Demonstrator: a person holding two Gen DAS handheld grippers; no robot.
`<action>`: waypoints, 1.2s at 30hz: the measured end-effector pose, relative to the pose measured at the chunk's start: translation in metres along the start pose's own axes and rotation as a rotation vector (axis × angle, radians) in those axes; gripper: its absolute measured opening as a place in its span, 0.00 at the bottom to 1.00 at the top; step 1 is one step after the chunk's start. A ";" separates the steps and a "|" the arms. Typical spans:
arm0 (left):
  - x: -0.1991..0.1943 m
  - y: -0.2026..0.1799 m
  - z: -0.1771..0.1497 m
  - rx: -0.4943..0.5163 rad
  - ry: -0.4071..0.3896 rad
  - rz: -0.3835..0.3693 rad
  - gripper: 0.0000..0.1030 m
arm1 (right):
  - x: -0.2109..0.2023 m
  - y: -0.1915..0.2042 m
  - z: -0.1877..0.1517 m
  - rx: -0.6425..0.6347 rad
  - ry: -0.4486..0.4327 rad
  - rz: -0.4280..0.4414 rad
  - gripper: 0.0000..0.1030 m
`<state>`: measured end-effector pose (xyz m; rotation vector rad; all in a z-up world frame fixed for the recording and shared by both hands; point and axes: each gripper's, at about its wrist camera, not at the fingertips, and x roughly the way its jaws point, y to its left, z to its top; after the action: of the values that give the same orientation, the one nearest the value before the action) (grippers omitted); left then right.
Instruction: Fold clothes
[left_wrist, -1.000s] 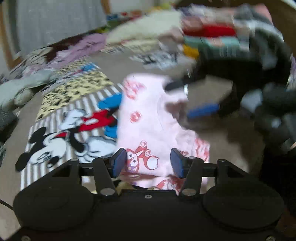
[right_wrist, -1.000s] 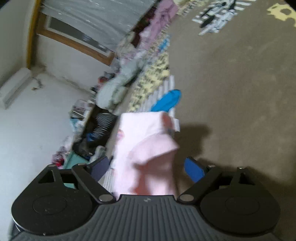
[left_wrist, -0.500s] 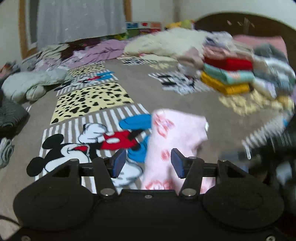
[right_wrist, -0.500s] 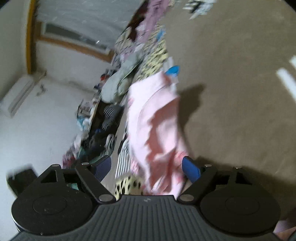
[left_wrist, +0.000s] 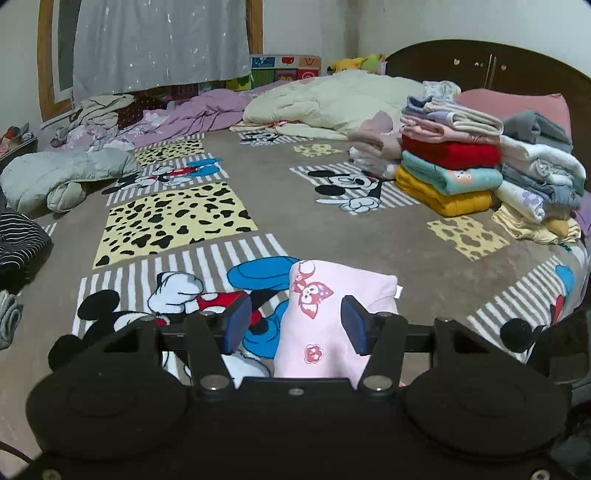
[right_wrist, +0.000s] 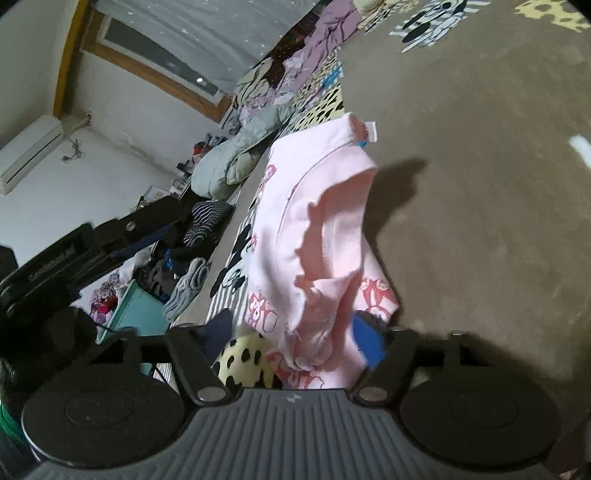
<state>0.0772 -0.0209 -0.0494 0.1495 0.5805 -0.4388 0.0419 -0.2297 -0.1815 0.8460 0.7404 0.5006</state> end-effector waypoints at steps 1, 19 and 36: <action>0.003 -0.001 0.003 0.007 0.003 -0.006 0.51 | 0.002 -0.002 -0.003 0.003 0.005 0.001 0.65; 0.105 -0.073 0.059 0.644 0.258 -0.279 0.60 | 0.005 0.004 -0.003 -0.144 0.013 0.004 0.24; 0.079 -0.040 0.080 0.582 0.229 -0.309 0.06 | -0.027 0.020 0.019 -0.268 -0.074 0.019 0.20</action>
<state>0.1590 -0.1060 -0.0278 0.6788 0.6906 -0.8940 0.0367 -0.2450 -0.1470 0.6183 0.5827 0.5690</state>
